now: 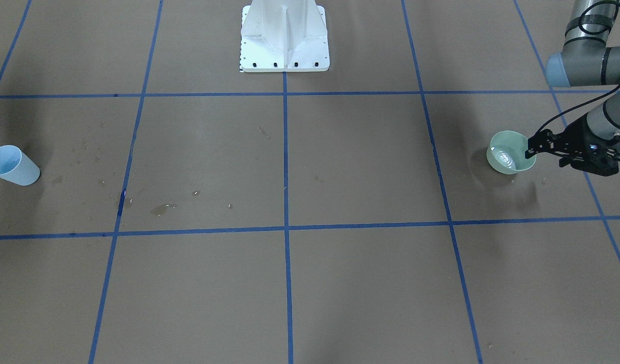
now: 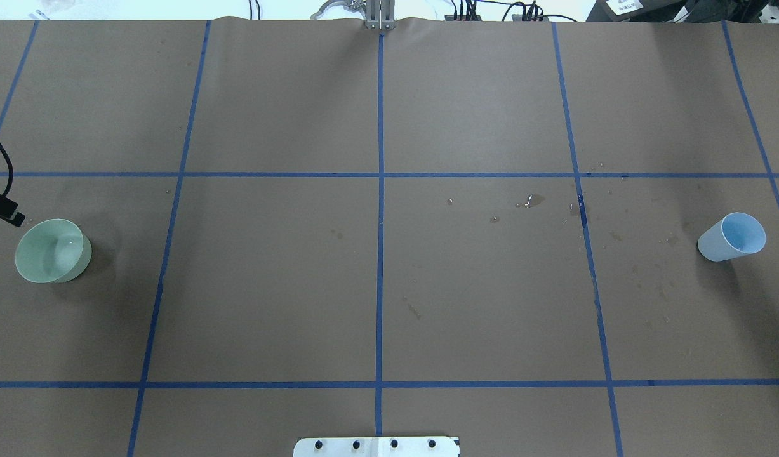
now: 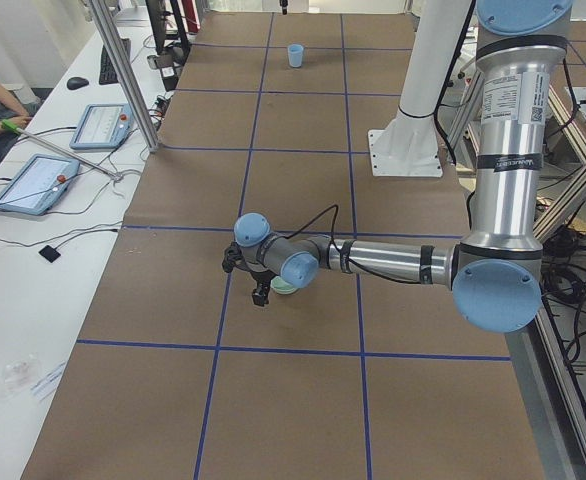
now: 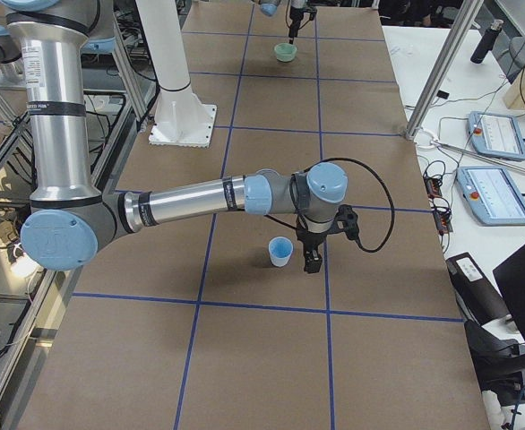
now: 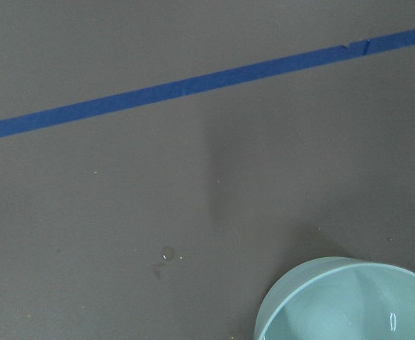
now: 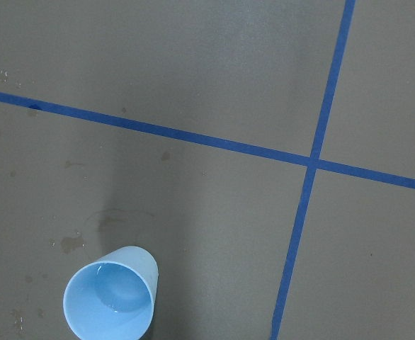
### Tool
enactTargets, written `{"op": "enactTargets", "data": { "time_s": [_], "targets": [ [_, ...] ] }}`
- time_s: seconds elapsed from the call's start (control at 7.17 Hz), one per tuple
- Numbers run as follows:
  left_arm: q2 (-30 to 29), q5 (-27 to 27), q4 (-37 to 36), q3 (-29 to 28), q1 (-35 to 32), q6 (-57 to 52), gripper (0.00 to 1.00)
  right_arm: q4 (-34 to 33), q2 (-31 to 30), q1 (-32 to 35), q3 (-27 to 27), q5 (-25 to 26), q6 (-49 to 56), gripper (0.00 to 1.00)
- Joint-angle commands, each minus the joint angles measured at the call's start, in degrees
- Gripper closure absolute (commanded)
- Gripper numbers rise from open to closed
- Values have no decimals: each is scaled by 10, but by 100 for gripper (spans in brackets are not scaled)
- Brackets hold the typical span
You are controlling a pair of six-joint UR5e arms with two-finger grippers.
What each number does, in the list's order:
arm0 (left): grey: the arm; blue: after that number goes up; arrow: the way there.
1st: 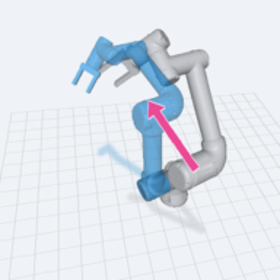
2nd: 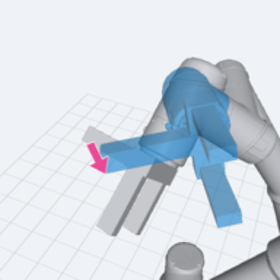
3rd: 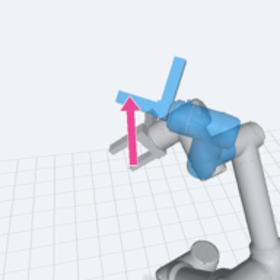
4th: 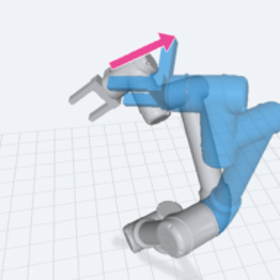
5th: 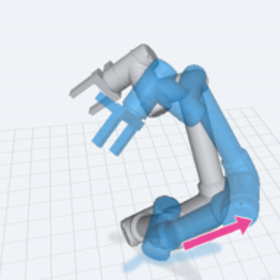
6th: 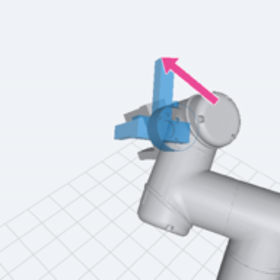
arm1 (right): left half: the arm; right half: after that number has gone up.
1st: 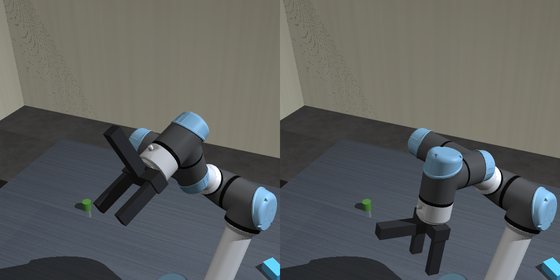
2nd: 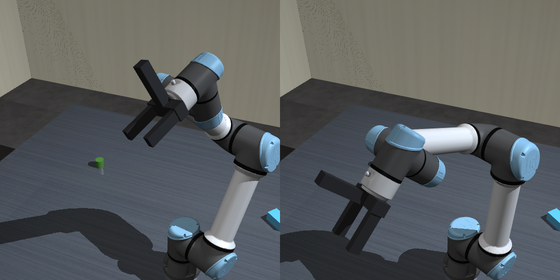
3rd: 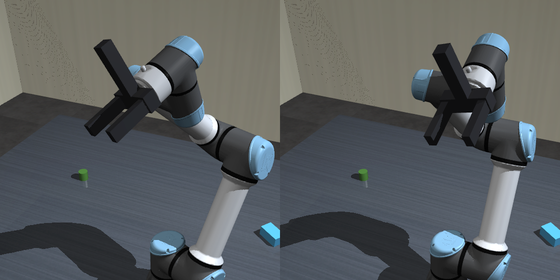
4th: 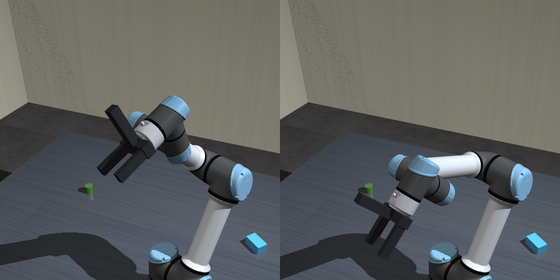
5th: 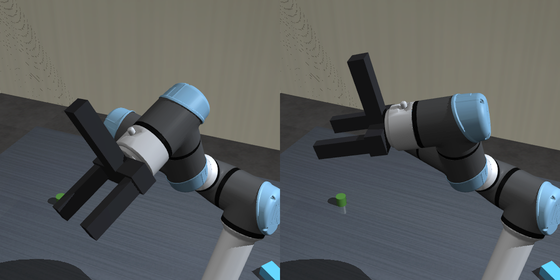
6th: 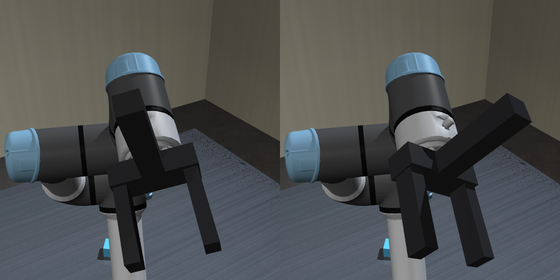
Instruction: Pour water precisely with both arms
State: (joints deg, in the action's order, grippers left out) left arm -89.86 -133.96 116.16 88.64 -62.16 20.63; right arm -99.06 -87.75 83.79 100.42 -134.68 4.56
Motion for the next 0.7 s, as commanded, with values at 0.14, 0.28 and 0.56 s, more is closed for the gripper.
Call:
{"op": "enactTargets", "data": {
  "time_s": [0.14,0.28,0.56],
  "targets": [
    [0,-3,9,-7,21,2,76,0,0,0,0,-2,1,0],
    [0,-3,7,-7,21,3,100,0,0,0,0,-2,2,0],
    [4,-3,6,-6,22,5,100,0,0,0,0,-2,2,0]
  ]
}}
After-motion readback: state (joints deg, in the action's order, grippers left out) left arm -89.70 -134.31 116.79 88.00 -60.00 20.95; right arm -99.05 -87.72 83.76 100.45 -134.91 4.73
